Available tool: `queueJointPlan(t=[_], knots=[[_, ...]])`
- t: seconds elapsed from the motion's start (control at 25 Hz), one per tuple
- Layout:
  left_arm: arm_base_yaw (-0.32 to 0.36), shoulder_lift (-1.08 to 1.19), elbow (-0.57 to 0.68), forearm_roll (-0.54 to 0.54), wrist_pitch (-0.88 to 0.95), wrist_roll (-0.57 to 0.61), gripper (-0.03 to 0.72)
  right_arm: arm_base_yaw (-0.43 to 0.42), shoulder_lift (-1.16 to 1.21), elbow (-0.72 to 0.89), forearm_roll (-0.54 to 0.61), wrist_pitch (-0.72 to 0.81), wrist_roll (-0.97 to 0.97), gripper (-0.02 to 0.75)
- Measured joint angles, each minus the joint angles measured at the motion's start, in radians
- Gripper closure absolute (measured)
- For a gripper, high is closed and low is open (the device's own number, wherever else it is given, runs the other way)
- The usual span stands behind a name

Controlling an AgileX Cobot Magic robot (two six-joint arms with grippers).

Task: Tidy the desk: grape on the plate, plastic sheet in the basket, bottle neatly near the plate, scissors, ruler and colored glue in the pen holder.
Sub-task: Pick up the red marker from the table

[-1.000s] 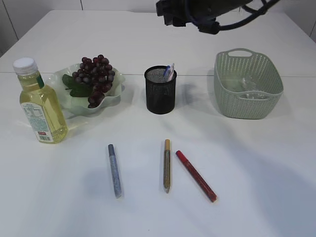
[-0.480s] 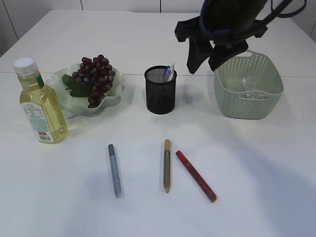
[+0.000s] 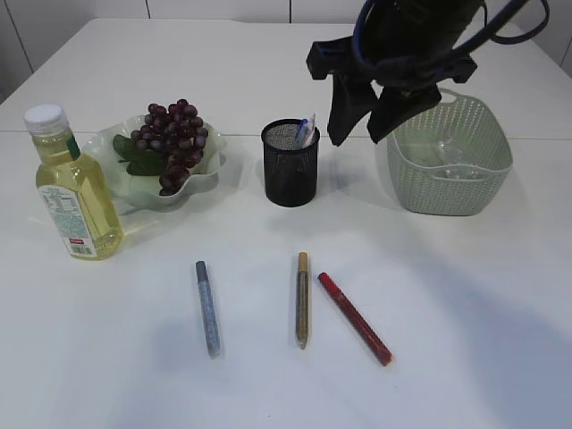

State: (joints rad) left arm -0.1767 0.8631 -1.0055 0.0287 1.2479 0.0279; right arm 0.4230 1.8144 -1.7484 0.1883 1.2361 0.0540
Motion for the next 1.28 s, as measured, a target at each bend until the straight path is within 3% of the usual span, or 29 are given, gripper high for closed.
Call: queueJointPlan(t=[0.52, 0.88, 1.28], knots=[[0.0, 0.0, 0.0, 0.0, 0.004, -0.017, 0.254, 0.058, 0.0, 0.329, -0.026, -0.002, 0.002, 0.353], [0.0, 0.0, 0.0, 0.0, 0.004, -0.017, 0.253, 0.064, 0.028, 0.339, -0.047, -0.119, -0.023, 0.353], [0.0, 0.0, 0.0, 0.0, 0.004, -0.017, 0.254, 0.082, 0.198, 0.308, -0.075, -0.141, -0.094, 0.353]])
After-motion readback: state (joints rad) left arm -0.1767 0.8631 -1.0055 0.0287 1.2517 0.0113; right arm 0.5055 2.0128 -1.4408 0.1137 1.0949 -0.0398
